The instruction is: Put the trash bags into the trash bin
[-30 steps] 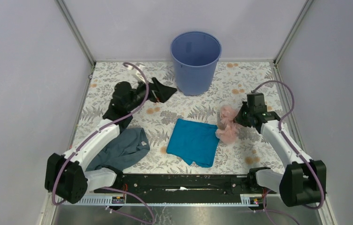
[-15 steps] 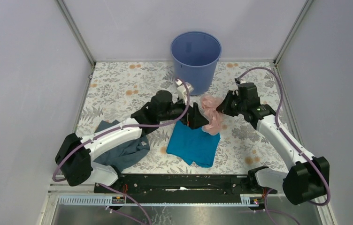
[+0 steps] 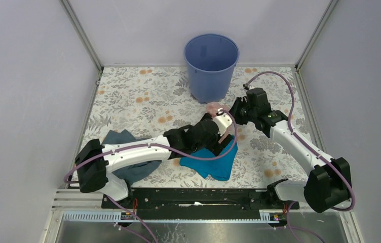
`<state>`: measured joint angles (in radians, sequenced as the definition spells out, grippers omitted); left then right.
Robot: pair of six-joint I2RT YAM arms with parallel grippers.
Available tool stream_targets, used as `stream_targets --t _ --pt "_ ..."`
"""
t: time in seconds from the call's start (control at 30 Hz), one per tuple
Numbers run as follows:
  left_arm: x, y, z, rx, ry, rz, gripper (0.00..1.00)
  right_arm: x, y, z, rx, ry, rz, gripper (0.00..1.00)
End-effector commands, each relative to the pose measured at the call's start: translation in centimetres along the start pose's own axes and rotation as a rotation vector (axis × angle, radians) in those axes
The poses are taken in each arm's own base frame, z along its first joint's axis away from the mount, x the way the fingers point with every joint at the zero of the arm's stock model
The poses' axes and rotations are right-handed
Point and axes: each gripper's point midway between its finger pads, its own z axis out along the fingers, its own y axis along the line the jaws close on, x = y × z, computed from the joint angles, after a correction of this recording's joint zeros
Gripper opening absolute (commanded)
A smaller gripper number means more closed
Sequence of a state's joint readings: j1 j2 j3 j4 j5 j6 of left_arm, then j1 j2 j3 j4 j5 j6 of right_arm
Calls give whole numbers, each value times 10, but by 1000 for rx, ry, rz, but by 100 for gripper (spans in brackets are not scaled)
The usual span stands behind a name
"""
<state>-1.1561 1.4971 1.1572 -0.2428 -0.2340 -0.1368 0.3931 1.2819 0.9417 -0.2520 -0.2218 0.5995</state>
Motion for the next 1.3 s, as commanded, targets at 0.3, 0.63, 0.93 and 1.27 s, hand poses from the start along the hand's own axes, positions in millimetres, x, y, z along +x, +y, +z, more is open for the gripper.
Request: stream_targets --t 0.3,0.63,0.93,1.27 --pt "-65 78 -52 -176 -262 -173 25 -17 13 -1 -9 -65 -46 12" --pt "-92 104 -57 278 -380 -533 0 -15 8 -2 4 -67 -76 14" --pt "-79 139 -47 337 -371 -718 0 -18 -5 0 62 -71 -164 69" --pt "-66 154 -35 366 -304 -827 0 16 -9 12 -44 14 -265 80"
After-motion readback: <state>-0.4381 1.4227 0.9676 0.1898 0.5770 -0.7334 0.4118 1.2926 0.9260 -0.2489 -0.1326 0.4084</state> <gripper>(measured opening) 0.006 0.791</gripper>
